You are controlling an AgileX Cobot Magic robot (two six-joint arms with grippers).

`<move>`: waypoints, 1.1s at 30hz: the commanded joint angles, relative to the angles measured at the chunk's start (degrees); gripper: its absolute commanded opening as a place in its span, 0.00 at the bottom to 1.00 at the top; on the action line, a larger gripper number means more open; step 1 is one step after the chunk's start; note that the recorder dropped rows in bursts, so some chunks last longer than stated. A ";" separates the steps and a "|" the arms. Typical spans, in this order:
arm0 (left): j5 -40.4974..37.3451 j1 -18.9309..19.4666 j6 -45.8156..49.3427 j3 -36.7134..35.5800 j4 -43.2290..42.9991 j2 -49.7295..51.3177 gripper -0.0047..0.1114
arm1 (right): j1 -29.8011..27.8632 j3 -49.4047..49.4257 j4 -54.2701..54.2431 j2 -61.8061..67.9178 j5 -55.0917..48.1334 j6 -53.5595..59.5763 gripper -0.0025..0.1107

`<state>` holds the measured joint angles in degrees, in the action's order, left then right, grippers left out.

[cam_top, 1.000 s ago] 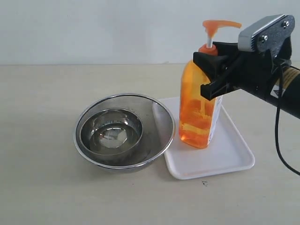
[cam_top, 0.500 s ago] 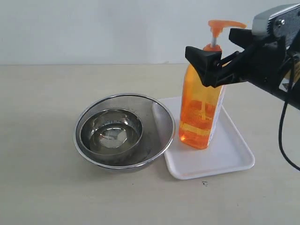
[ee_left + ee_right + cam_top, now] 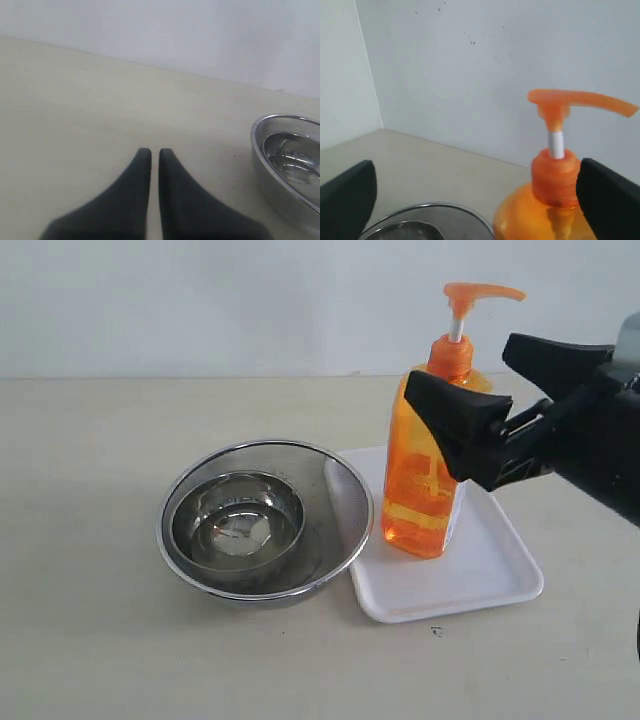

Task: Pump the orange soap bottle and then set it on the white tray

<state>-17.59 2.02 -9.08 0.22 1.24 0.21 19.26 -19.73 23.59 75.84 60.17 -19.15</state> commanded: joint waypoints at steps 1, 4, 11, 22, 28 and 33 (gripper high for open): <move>0.15 0.24 -0.43 -0.22 -0.20 -0.21 0.09 | 5.59 0.60 -3.71 -0.88 -2.86 0.22 0.94; 0.15 0.24 -0.43 -0.22 -0.20 -0.21 0.09 | 10.74 0.74 -5.82 -0.88 -3.95 4.46 0.94; 0.15 0.24 -0.43 -0.22 -0.20 -0.21 0.09 | 21.43 4.44 -20.66 -0.88 0.14 16.83 0.94; 0.15 0.24 -0.43 -0.22 -0.20 -0.21 0.09 | 45.70 8.59 -60.57 0.97 9.79 41.72 0.94; 0.15 0.24 -0.43 -0.22 -0.20 -0.21 0.09 | 54.07 5.62 -77.72 6.28 9.79 42.88 0.94; 0.15 0.24 -0.43 -0.22 -0.20 -0.21 0.09 | 53.92 2.70 -81.41 11.92 9.79 37.46 0.94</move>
<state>-17.59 2.02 -9.08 0.22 1.24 0.21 73.06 -15.74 -54.73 85.62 69.28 20.93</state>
